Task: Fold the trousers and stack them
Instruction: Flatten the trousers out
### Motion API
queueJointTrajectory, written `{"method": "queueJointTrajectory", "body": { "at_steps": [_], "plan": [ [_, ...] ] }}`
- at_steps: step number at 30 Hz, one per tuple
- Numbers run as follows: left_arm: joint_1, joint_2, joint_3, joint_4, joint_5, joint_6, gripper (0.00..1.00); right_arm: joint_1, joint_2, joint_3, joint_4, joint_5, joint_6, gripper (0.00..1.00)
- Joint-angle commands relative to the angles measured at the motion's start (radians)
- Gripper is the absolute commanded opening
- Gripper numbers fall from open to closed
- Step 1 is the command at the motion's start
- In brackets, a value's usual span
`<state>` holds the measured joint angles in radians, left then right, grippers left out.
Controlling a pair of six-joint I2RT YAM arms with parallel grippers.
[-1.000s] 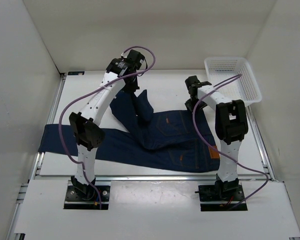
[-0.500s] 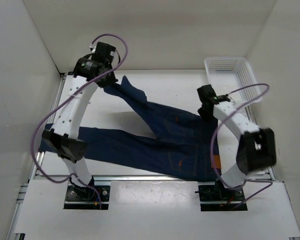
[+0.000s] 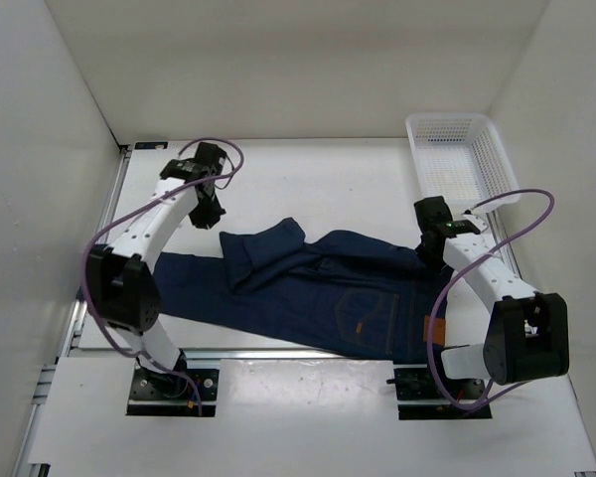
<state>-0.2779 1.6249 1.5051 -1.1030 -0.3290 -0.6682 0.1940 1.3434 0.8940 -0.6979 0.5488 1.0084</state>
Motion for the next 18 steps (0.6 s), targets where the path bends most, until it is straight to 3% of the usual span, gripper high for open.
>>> {"method": "queueJointTrajectory", "body": {
  "at_steps": [1,4,5,6,7,9,10,15,18],
  "plan": [
    [-0.053,0.016,0.162,-0.029,-0.091,0.044,0.1,-0.004,-0.006,0.049,0.023,0.027,-0.083,0.0],
    [-0.095,0.111,0.256,-0.038,-0.07,0.081,0.1,-0.004,-0.006,0.06,0.023,0.014,-0.094,0.0],
    [-0.198,0.191,0.35,-0.038,-0.02,0.126,0.25,-0.004,-0.015,0.06,0.023,0.004,-0.114,0.0],
    [-0.217,0.267,0.381,-0.066,-0.009,0.127,0.37,-0.004,-0.015,0.06,0.023,-0.007,-0.123,0.0],
    [-0.236,0.304,0.407,-0.092,-0.008,0.102,0.66,-0.004,-0.015,0.06,0.023,-0.007,-0.132,0.0],
    [-0.286,0.358,0.422,-0.122,-0.008,0.058,0.89,-0.004,-0.015,0.06,0.023,-0.016,-0.133,0.0],
    [-0.296,0.392,0.422,-0.123,-0.008,0.044,0.94,-0.004,-0.024,0.05,0.023,-0.026,-0.133,0.0],
    [-0.305,0.418,0.321,-0.084,0.002,0.007,0.96,-0.013,-0.044,0.03,0.023,-0.035,-0.152,0.0],
    [-0.293,0.342,0.192,-0.042,-0.016,-0.016,0.96,-0.013,-0.053,0.029,0.023,-0.035,-0.162,0.0]
  ]
}}
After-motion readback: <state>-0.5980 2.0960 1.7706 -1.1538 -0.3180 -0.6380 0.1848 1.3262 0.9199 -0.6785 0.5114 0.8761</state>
